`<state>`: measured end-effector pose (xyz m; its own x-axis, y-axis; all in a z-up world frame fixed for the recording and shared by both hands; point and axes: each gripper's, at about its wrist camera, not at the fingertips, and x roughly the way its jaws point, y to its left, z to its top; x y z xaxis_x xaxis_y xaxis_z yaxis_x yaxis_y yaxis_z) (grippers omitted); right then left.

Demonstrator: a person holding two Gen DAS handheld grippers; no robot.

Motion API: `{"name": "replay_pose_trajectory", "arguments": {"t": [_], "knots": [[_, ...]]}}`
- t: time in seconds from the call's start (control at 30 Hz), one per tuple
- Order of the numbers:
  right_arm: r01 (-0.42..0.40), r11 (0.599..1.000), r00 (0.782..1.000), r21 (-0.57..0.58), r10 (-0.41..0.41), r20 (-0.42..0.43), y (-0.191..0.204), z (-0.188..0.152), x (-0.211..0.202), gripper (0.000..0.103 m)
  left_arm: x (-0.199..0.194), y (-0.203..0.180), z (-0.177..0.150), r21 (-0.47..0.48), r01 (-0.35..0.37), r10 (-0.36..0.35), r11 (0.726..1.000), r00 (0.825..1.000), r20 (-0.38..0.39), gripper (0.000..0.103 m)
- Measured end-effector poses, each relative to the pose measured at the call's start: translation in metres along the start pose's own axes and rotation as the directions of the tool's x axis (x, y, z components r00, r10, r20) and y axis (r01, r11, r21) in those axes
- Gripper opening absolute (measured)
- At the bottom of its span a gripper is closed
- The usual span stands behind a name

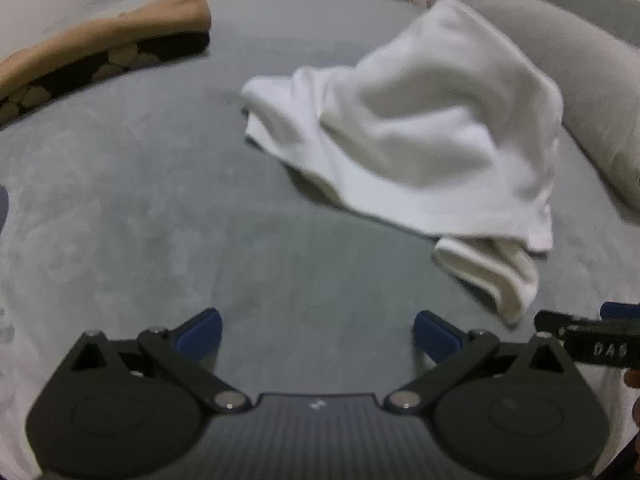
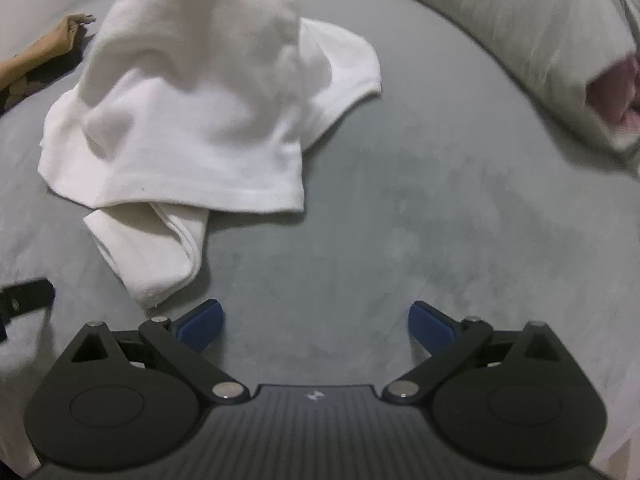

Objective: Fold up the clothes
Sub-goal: 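Move both grippers toward the crumpled white T-shirt on the bed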

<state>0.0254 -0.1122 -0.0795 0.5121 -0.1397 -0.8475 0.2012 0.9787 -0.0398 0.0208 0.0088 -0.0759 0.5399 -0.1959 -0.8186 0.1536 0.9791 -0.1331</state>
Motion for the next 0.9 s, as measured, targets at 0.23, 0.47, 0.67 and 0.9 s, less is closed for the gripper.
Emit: {"name": "replay_pose_trajectory", "arguments": {"t": [0.23,0.47,0.67,0.9], "knots": [[-0.042,0.999,0.999,0.006,0.043,-0.003,-0.004,-0.006,0.008,0.103,0.003,-0.004,-0.003,0.052,-0.025,0.026,0.998,0.999,-0.022,0.103],[-0.057,0.998,0.998,0.019,0.057,0.004,-0.007,0.01,-0.015,0.094,-0.008,-0.016,0.012,0.073,-0.06,0.063,0.996,0.997,-0.037,0.103],[-0.051,0.999,0.996,0.007,0.05,0.073,-0.006,0.029,-0.032,0.094,-0.023,-0.033,0.03,0.096,-0.061,0.059,0.994,0.998,0.023,0.103],[-0.058,0.998,0.994,-0.006,0.059,0.097,-0.004,0.041,-0.035,0.094,-0.029,-0.041,0.045,0.101,-0.045,0.038,0.994,0.997,0.066,0.103]]}}
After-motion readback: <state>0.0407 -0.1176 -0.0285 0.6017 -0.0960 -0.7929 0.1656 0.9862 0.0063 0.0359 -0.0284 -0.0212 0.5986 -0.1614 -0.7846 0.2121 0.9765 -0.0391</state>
